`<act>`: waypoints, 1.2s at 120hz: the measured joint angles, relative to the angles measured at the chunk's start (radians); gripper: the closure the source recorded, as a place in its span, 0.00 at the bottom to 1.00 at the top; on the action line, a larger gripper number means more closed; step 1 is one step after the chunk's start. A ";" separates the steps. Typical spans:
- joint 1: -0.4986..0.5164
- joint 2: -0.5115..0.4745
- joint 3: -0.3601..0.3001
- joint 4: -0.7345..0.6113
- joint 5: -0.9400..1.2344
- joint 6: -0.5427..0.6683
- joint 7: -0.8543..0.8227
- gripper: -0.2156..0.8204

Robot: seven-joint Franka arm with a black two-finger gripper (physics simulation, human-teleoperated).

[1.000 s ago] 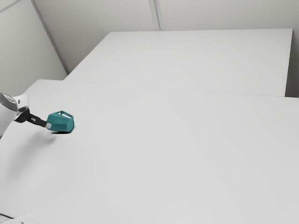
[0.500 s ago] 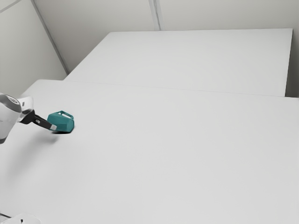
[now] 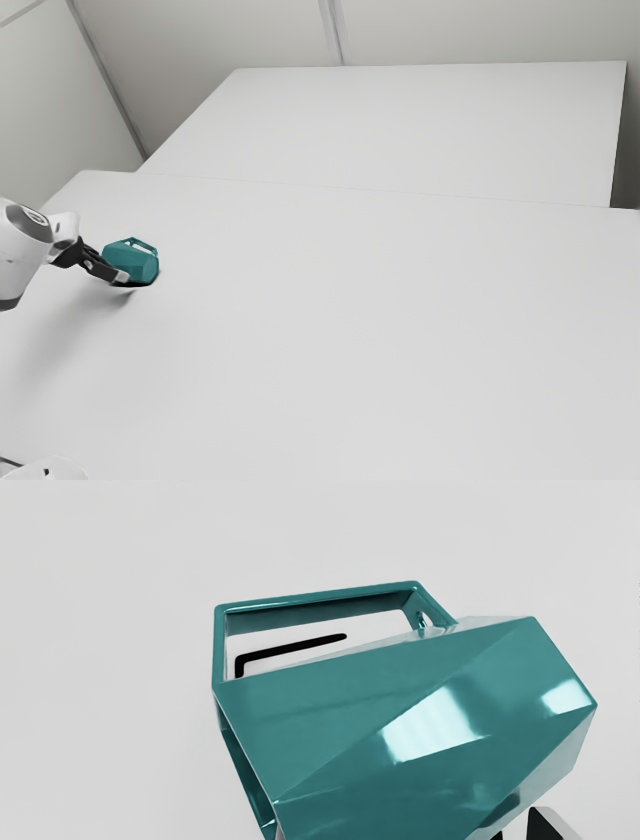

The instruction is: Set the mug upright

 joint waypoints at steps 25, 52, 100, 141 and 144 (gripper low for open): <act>-0.002 0.000 -0.014 0.007 0.005 0.002 0.029 0.44; -0.005 -0.010 -0.022 0.014 0.006 0.011 0.050 0.65; -0.010 -0.017 -0.033 0.039 0.010 0.017 0.071 0.91; -0.189 -0.145 0.083 0.027 0.049 -0.015 0.018 0.95; -0.211 -0.163 0.096 0.027 0.076 -0.030 -0.003 0.95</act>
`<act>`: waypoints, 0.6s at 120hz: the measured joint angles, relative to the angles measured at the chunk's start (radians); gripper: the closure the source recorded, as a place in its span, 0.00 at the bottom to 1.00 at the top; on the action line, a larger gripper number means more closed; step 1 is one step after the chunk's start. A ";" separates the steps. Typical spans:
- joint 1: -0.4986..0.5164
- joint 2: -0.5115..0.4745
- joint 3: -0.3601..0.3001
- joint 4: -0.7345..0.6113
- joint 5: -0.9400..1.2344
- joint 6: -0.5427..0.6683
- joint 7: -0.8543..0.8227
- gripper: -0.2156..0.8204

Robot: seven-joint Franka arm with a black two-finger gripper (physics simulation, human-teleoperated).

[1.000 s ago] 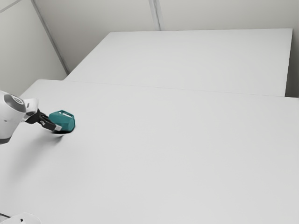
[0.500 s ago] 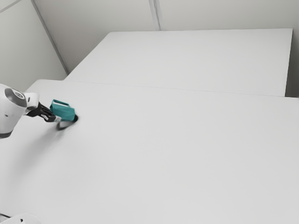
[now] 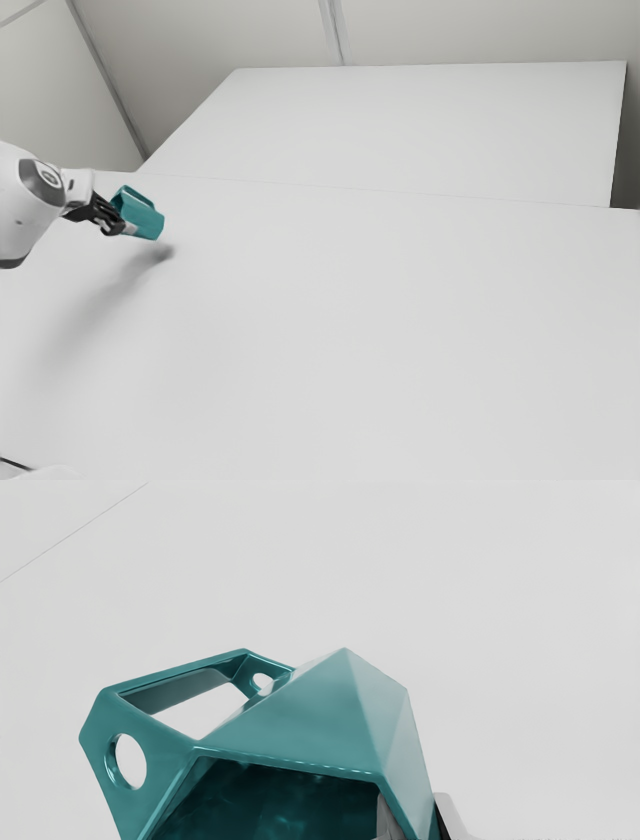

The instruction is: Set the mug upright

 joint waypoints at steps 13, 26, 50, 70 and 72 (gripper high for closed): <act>-0.164 -0.072 0.104 -0.017 0.122 -0.083 -0.125 0.95; -0.268 -0.155 0.146 -0.100 0.193 -0.142 -0.268 0.95; -0.359 -0.278 0.160 -0.244 0.248 -0.208 -0.524 0.96; -0.362 -0.309 0.159 -0.280 0.304 -0.278 -0.721 0.96; -0.362 -0.309 0.159 -0.280 0.310 -0.288 -0.739 0.96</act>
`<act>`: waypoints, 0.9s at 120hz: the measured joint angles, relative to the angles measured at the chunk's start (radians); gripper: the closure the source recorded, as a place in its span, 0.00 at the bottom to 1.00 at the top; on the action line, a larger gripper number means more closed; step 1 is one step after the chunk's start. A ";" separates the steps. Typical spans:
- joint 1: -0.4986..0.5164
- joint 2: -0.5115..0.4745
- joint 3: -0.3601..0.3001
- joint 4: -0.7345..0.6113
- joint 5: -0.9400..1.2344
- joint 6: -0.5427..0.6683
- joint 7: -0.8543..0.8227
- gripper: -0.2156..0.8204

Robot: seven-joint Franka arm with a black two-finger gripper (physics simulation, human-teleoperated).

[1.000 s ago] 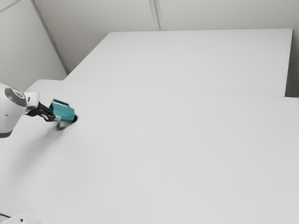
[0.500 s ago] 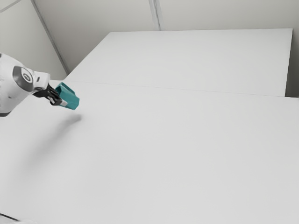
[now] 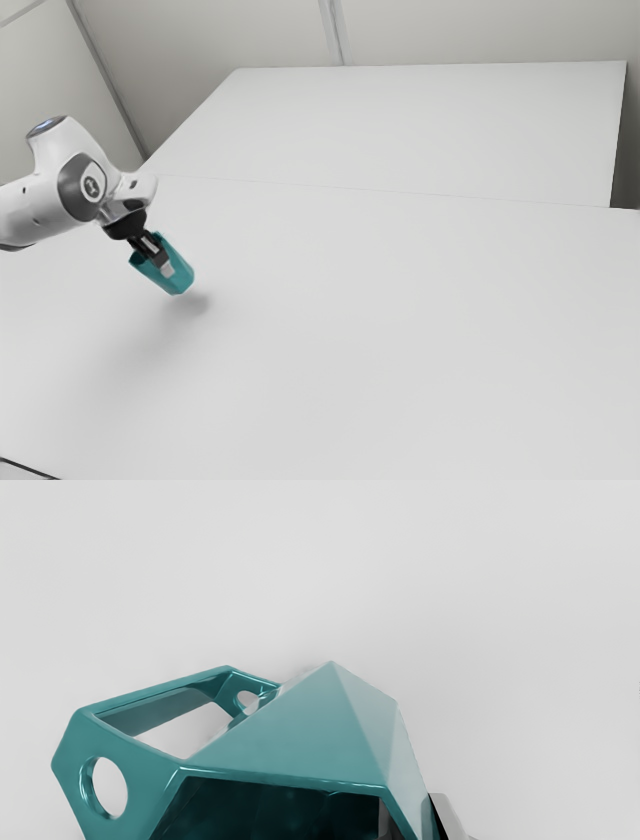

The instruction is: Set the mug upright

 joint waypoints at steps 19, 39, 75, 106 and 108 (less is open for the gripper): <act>-0.021 0.012 -0.005 0.012 0.033 -0.103 -0.159 0.96; -0.028 0.069 -0.002 0.058 0.043 -0.183 -0.289 0.96; -0.028 0.167 -0.014 0.163 0.116 -0.228 -0.446 0.96; -0.061 0.230 -0.014 0.244 0.156 -0.236 -0.527 0.96; -0.066 0.232 -0.014 0.250 0.160 -0.236 -0.531 0.96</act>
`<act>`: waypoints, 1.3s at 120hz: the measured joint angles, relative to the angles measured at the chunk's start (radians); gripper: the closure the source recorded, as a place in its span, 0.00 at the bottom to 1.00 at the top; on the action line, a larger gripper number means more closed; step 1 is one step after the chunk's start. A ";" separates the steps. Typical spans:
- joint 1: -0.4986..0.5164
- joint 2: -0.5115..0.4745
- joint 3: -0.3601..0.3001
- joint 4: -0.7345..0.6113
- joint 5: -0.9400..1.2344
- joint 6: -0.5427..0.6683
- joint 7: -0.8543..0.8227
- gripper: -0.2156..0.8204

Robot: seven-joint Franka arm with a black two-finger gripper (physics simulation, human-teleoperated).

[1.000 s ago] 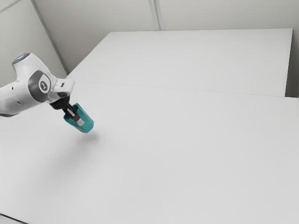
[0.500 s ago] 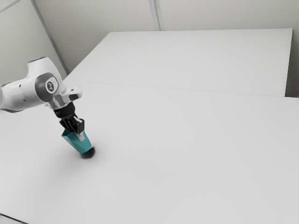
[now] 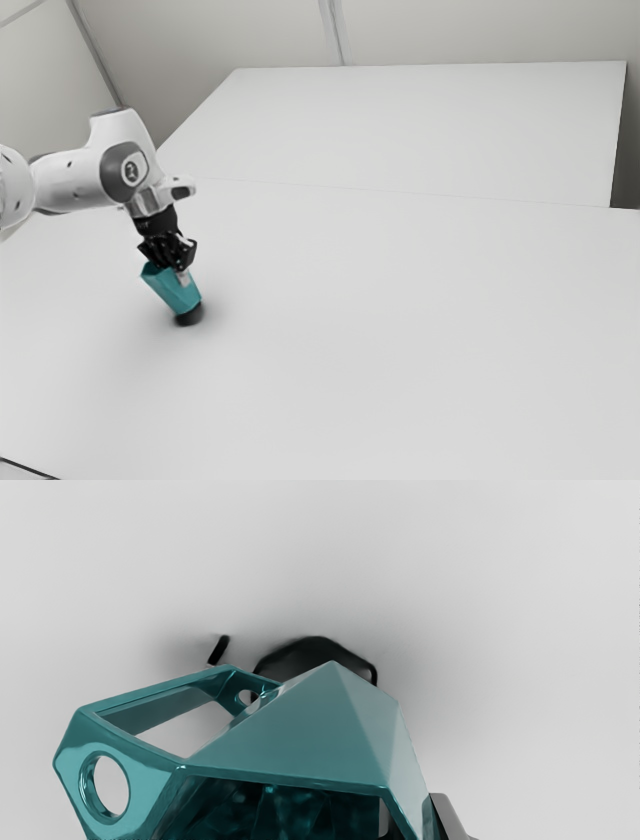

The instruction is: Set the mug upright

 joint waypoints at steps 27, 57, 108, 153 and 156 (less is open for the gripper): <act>-0.078 0.058 0.006 0.063 0.065 -0.002 -0.050 0.96; -0.132 0.105 0.011 0.117 0.147 -0.015 -0.100 0.96; -0.164 0.175 0.011 0.192 0.161 -0.069 -0.157 0.92; -0.170 0.204 0.011 0.257 0.150 -0.123 -0.179 0.58; -0.170 0.204 0.010 0.262 0.150 -0.125 -0.181 0.56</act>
